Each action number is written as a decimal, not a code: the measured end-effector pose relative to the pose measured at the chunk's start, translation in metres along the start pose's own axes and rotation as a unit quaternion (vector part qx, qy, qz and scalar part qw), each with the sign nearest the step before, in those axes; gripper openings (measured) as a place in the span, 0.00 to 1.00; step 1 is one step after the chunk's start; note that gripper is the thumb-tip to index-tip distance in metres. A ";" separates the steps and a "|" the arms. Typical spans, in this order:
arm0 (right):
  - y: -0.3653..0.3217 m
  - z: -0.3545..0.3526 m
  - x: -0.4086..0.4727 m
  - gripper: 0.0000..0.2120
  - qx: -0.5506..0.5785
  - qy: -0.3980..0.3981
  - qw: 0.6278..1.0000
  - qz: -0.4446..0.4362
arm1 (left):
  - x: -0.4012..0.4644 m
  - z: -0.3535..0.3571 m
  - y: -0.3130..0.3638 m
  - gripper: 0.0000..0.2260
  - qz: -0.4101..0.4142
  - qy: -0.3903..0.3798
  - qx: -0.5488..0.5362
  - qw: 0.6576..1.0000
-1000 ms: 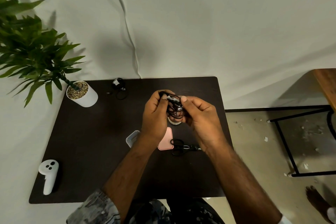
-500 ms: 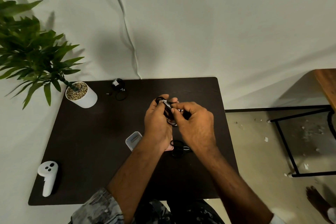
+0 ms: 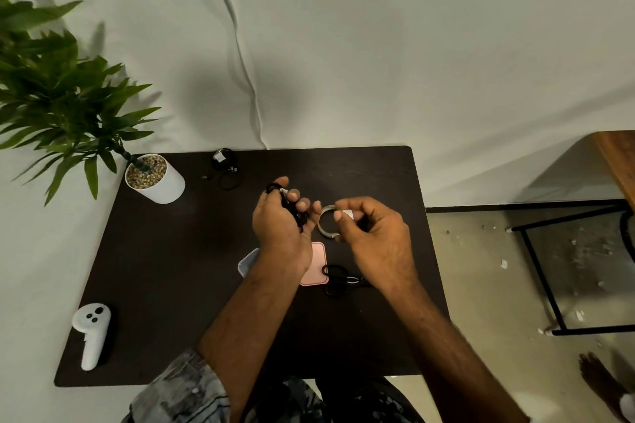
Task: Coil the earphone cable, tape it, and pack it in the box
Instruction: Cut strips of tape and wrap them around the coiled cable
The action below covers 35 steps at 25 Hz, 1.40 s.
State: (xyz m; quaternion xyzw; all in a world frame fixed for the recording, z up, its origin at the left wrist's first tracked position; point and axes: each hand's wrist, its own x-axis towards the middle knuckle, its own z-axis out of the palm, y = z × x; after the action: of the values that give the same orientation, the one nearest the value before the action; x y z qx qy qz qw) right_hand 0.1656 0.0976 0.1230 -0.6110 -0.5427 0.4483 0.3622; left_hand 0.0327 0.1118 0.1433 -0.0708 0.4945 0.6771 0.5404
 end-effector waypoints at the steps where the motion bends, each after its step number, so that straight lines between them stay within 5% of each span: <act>1: 0.002 -0.002 0.001 0.08 0.011 0.001 1.000 0.014 | 0.001 -0.002 0.002 0.11 -0.015 -0.015 -0.008 1.000; 4: 0.003 -0.006 0.003 0.10 0.030 0.002 0.999 0.028 | 0.002 -0.008 0.009 0.14 -0.050 -0.079 0.017 0.995; 6: -0.001 -0.011 0.004 0.06 0.052 -0.011 0.998 0.030 | 0.000 -0.011 0.011 0.17 -0.054 -0.128 0.128 0.982; 10: -0.012 -0.029 0.007 0.07 0.082 -0.114 0.990 -0.008 | -0.010 -0.015 0.016 0.28 -0.041 -0.229 0.424 0.875; 14: -0.015 -0.040 0.013 0.20 -0.035 -0.229 0.971 -0.064 | -0.021 -0.018 0.013 0.34 -0.042 -0.312 0.524 0.791; 18: -0.011 -0.042 0.013 0.10 -0.061 -0.252 0.961 -0.100 | -0.030 -0.016 0.013 0.36 -0.040 -0.315 0.530 0.786; 25: -0.008 -0.037 0.011 0.03 -0.014 -0.237 0.968 -0.080 | -0.025 -0.012 0.008 0.26 0.051 -0.298 0.566 0.767; 35: 0.001 -0.046 0.029 0.02 0.036 -0.235 0.971 -0.030 | -0.011 -0.012 0.020 0.21 -0.140 -0.327 0.521 0.776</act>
State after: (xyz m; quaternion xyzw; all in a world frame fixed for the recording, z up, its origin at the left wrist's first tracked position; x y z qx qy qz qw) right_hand 0.2098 0.1281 0.1335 -0.4585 -0.6145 0.5873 0.2593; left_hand 0.0161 0.0967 0.1557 0.3784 0.5496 0.2154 0.7130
